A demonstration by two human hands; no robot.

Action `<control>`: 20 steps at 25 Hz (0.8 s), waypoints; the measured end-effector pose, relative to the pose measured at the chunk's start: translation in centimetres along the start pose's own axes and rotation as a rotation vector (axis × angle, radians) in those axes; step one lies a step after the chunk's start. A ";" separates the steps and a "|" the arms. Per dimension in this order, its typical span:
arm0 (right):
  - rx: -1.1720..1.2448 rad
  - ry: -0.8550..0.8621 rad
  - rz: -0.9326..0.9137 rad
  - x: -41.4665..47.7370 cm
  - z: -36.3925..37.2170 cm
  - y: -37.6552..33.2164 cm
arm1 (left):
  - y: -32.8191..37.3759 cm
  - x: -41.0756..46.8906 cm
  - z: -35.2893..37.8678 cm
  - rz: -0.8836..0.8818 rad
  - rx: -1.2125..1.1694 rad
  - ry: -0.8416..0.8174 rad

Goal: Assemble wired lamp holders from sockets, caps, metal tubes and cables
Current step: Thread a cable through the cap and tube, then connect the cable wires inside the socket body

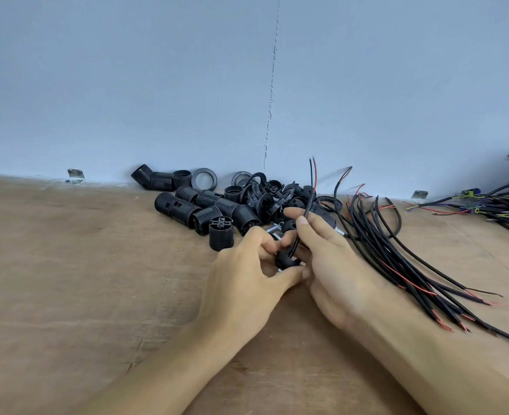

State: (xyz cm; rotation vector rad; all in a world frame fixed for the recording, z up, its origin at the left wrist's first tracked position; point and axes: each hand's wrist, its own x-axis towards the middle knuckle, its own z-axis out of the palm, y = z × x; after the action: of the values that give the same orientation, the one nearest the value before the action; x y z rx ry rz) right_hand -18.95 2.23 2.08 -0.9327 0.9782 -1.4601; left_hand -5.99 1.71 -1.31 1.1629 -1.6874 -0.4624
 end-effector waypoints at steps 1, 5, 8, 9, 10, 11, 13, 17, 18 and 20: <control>0.030 0.029 0.000 0.1 0.0 0.1 | 0.0 -0.1 -0.1 0.014 -0.010 -0.016; 0.097 0.118 0.019 0.8 -1.2 -0.7 | 1.0 -0.2 -0.7 0.010 -0.111 -0.001; -0.043 0.035 0.020 1.0 -2.5 -1.7 | -0.2 1.3 -2.0 -0.017 -0.042 0.233; -0.110 -0.024 0.031 1.1 -2.9 -2.1 | -0.9 1.9 -2.6 -0.042 0.044 0.292; -0.178 -0.086 0.052 1.0 -3.3 -2.4 | -1.8 2.4 -3.1 -0.093 0.120 0.311; -0.238 -0.142 0.081 1.0 -3.5 -2.6 | -2.6 2.8 -3.4 -0.152 0.172 0.289; -0.304 -0.216 0.130 0.9 -3.7 -2.7 | -3.7 3.3 -3.7 -0.225 0.202 0.185; -0.349 -0.237 0.099 0.8 -3.3 -2.2 | -4.5 3.7 -3.8 -0.167 0.243 0.128; -0.352 -0.233 0.064 0.7 -3.1 -2.0 | -4.5 3.7 -3.9 -0.170 0.232 0.137; -0.346 -0.217 -0.011 0.7 -3.0 -1.9 | -4.0 3.5 -4.0 -0.164 0.175 0.157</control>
State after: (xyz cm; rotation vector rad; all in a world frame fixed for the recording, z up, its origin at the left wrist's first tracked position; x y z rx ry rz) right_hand -22.43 1.93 2.83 -1.3191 1.0821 -1.1879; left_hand -0.72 -2.33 -0.83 1.4348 -1.5265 -0.3187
